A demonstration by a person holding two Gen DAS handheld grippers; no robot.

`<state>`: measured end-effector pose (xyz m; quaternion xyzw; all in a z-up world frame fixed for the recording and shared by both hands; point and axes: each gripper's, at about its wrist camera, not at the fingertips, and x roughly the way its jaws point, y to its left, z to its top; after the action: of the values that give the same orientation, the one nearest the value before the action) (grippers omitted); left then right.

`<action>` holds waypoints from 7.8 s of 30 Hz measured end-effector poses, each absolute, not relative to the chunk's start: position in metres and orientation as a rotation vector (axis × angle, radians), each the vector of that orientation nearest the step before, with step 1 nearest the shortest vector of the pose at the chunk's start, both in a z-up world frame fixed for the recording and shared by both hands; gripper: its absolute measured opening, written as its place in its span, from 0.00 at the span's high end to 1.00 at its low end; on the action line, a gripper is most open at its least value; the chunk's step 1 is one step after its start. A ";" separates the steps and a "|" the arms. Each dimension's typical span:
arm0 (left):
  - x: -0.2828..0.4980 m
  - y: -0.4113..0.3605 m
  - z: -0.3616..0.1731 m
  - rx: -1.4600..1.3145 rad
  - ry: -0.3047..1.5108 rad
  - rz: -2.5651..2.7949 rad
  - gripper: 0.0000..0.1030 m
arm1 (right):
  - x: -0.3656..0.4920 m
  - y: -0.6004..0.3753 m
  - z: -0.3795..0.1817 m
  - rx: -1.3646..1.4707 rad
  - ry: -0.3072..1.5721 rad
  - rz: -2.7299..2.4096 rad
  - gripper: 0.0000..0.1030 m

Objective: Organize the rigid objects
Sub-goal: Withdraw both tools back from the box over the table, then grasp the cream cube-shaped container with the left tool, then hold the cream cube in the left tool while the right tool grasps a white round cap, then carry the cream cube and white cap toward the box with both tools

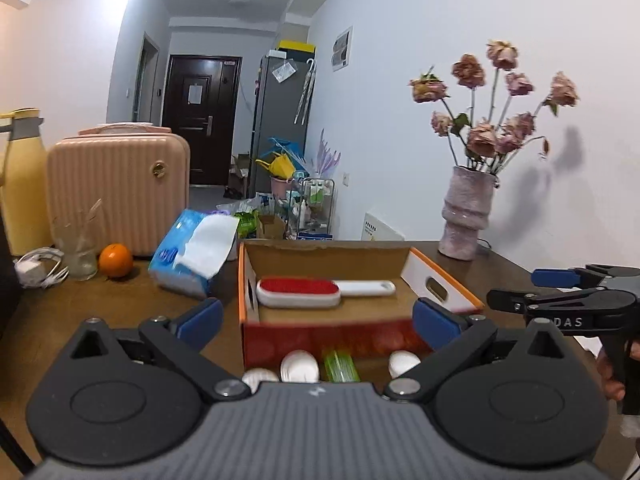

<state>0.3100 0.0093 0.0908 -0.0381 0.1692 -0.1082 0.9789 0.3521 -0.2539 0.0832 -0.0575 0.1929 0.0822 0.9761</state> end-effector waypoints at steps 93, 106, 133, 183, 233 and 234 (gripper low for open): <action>0.380 -0.019 -0.024 -0.040 0.606 -0.149 0.61 | 0.361 -0.276 -0.023 0.067 0.570 0.058 0.20; 0.289 -0.029 -0.022 -0.009 0.601 -0.171 0.61 | 0.306 -0.259 0.004 0.014 0.464 0.085 0.20; 0.351 0.128 -0.018 -0.229 0.576 0.026 0.61 | 0.414 -0.069 0.002 -0.094 0.625 0.548 0.35; 0.339 0.120 -0.020 -0.203 0.557 -0.083 0.61 | 0.409 -0.072 -0.026 -0.105 0.668 0.301 0.62; 0.188 -0.068 0.069 0.052 0.378 -0.245 0.62 | 0.179 -0.291 0.054 0.080 0.346 0.106 0.62; 0.196 -0.069 0.070 0.057 0.378 -0.246 0.62 | 0.185 -0.293 0.054 0.079 0.346 0.103 0.62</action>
<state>0.1958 -0.0687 0.0702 0.0282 0.1871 -0.1218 0.9743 0.1853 -0.2925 0.0540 0.0393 0.1721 0.0513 0.9830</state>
